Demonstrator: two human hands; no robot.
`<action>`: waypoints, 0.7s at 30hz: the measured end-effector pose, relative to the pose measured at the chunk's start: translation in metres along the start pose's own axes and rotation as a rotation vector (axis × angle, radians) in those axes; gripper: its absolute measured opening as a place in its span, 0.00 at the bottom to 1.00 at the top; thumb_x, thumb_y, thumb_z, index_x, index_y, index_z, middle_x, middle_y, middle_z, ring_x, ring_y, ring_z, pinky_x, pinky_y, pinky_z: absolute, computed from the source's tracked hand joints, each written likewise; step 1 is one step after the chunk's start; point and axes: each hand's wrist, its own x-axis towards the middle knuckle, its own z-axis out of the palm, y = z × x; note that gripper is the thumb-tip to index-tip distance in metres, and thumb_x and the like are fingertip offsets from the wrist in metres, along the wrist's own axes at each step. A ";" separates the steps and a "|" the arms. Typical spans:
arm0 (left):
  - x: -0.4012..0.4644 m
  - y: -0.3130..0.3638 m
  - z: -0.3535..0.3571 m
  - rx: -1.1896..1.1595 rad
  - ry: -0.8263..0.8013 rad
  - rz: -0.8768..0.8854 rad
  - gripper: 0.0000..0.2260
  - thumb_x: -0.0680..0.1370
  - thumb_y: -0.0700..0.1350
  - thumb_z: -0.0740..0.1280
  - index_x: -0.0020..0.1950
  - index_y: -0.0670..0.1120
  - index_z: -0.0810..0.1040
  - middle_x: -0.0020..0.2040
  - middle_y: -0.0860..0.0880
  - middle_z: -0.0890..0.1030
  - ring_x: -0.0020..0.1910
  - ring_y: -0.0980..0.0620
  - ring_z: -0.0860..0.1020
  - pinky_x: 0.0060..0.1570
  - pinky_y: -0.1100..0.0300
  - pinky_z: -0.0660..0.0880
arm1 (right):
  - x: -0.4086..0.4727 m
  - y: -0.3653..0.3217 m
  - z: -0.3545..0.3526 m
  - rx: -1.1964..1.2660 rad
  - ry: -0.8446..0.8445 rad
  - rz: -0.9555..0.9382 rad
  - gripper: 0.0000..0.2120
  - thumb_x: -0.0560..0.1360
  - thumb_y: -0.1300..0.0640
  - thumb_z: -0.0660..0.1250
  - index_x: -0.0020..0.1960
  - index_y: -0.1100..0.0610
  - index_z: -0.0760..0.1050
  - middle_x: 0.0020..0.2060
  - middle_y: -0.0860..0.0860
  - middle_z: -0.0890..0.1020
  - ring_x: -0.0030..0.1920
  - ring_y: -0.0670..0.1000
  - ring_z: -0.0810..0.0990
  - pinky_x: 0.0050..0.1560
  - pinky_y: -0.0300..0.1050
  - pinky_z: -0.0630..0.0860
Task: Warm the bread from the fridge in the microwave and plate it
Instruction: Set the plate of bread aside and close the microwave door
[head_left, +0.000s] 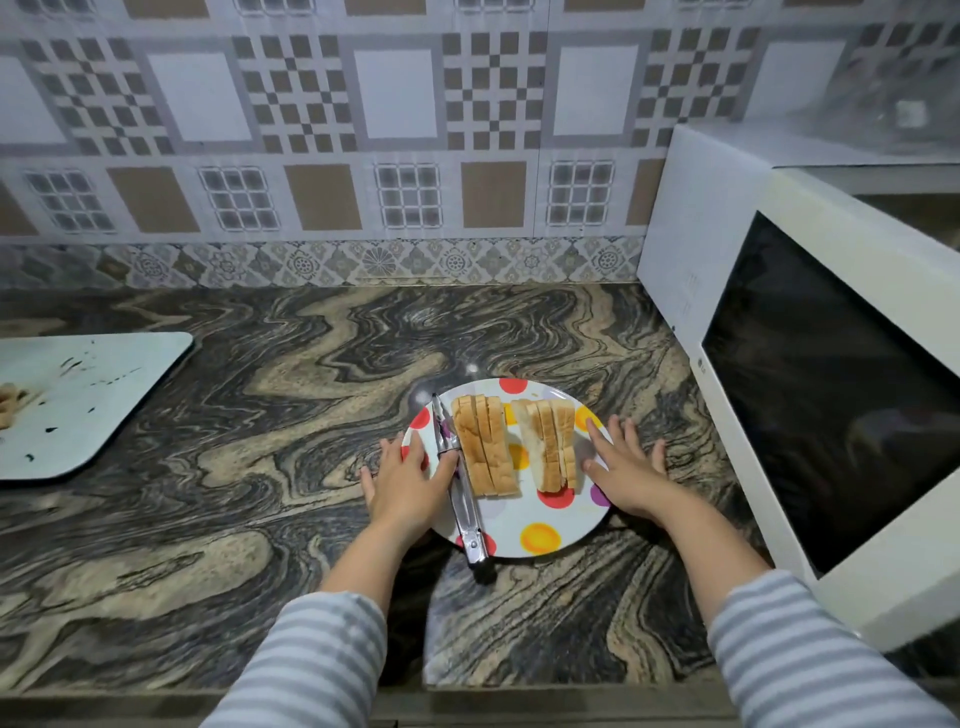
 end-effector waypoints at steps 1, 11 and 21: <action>0.000 0.000 0.001 0.035 0.005 0.003 0.31 0.80 0.63 0.51 0.78 0.48 0.53 0.79 0.48 0.49 0.78 0.50 0.43 0.73 0.46 0.37 | 0.001 0.000 0.000 -0.011 -0.006 0.011 0.29 0.83 0.49 0.47 0.78 0.49 0.36 0.77 0.53 0.35 0.75 0.52 0.29 0.70 0.60 0.29; -0.003 -0.002 0.004 0.113 0.039 0.024 0.30 0.80 0.63 0.45 0.78 0.49 0.53 0.79 0.47 0.48 0.78 0.51 0.43 0.74 0.48 0.39 | -0.006 0.000 0.002 0.002 0.047 0.026 0.27 0.83 0.47 0.46 0.78 0.46 0.39 0.77 0.54 0.36 0.75 0.53 0.30 0.72 0.56 0.31; -0.028 0.012 -0.013 0.107 0.156 0.186 0.29 0.81 0.60 0.50 0.78 0.49 0.51 0.79 0.50 0.44 0.77 0.53 0.39 0.72 0.39 0.38 | -0.076 0.000 -0.002 0.143 0.108 0.065 0.28 0.83 0.52 0.50 0.78 0.46 0.41 0.78 0.53 0.39 0.76 0.54 0.32 0.73 0.59 0.37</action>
